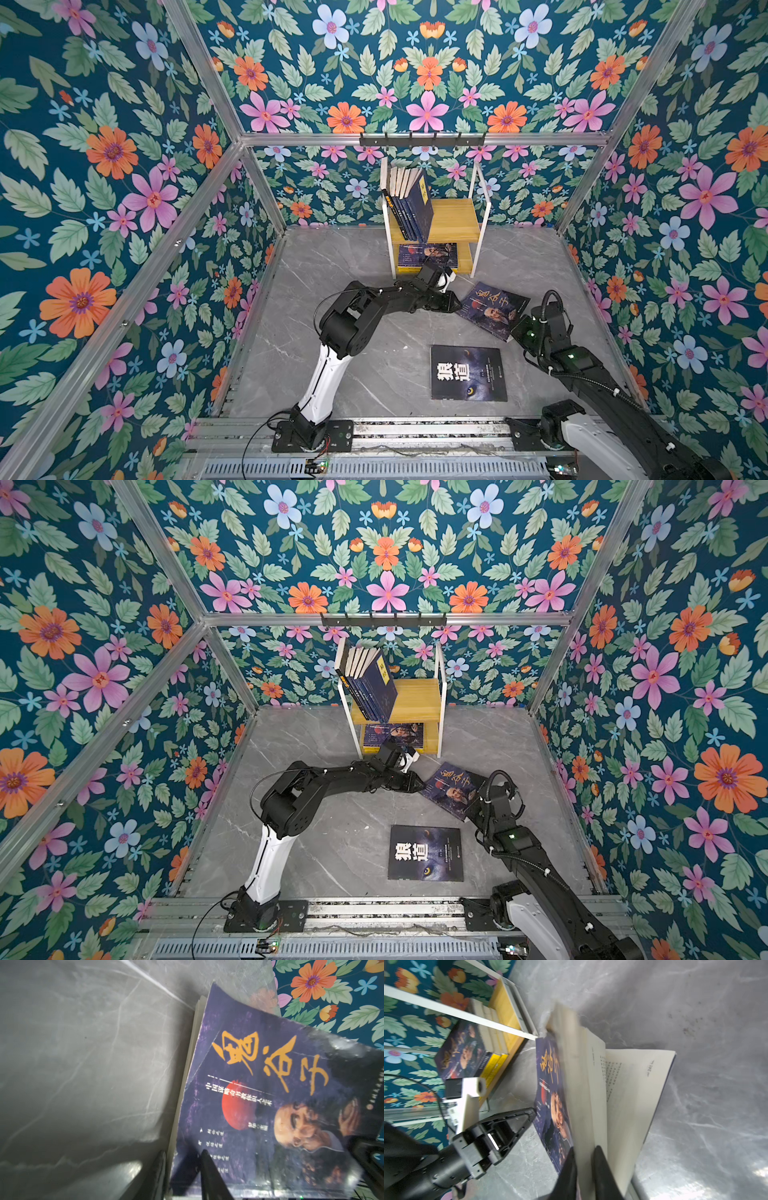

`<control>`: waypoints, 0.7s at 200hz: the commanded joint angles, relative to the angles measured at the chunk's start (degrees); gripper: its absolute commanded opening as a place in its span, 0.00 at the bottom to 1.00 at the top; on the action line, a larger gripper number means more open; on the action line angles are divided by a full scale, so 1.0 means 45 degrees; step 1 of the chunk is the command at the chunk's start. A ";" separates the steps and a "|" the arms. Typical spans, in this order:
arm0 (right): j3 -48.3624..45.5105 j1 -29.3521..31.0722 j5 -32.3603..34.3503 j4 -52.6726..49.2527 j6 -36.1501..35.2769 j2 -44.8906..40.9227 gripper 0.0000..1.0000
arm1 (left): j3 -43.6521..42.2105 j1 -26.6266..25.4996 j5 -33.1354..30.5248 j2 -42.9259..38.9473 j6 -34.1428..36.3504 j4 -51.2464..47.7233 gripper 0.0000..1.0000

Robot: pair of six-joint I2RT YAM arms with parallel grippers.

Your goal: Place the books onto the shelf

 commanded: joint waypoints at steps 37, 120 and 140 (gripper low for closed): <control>0.0771 -0.0006 -0.0768 -0.0161 -0.0596 -0.0470 0.00 | -0.0886 0.0191 0.0402 -0.1150 -0.0267 -0.0905 0.47; 0.1996 -0.0009 -0.1414 -0.0961 -0.0652 -0.2424 0.00 | -0.4414 0.1082 0.0679 -0.5513 -0.1366 0.1633 0.87; 0.1952 -0.0009 -0.1286 -0.0553 0.0042 -0.2930 0.00 | -0.5485 0.1311 0.1146 -0.6368 -0.2481 0.3739 0.90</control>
